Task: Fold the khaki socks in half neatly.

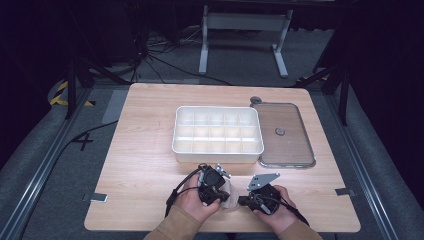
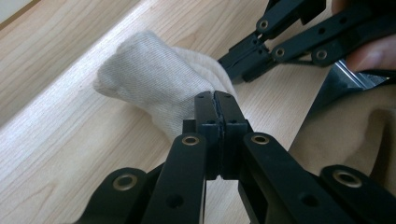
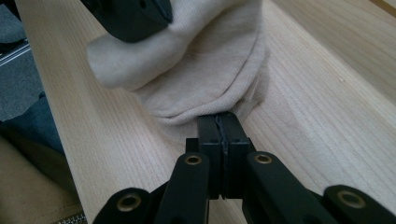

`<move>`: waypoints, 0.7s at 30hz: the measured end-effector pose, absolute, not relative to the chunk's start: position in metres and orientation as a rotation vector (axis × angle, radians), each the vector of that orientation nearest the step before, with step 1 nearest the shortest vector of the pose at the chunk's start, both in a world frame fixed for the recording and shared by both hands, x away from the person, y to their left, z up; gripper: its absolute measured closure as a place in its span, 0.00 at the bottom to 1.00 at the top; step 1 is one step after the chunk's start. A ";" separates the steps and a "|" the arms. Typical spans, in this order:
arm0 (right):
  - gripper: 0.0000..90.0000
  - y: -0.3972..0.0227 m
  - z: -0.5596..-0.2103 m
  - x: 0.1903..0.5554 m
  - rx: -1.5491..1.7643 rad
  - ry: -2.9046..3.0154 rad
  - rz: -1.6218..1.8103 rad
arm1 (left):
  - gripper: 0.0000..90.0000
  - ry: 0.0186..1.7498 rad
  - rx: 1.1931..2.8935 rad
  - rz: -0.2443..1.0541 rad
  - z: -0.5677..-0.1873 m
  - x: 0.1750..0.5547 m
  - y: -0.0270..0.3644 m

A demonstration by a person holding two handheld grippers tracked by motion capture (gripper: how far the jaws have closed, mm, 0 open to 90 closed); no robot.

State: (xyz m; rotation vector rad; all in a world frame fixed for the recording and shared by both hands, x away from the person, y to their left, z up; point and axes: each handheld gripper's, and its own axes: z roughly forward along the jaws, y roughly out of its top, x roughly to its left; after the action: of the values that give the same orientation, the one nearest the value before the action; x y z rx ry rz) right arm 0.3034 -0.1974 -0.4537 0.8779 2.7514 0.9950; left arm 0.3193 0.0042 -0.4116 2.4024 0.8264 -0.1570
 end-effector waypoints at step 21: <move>1.00 -0.196 -0.454 0.302 0.873 2.760 1.006 | 1.00 0.798 2.426 -0.202 -0.426 0.317 -0.014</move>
State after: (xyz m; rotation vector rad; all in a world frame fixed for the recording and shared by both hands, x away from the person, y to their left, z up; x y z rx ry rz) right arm 0.3023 -0.1964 -0.4537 0.8726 2.7602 1.0057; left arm 0.3174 -0.0141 -0.4262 2.4264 0.7977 -0.2016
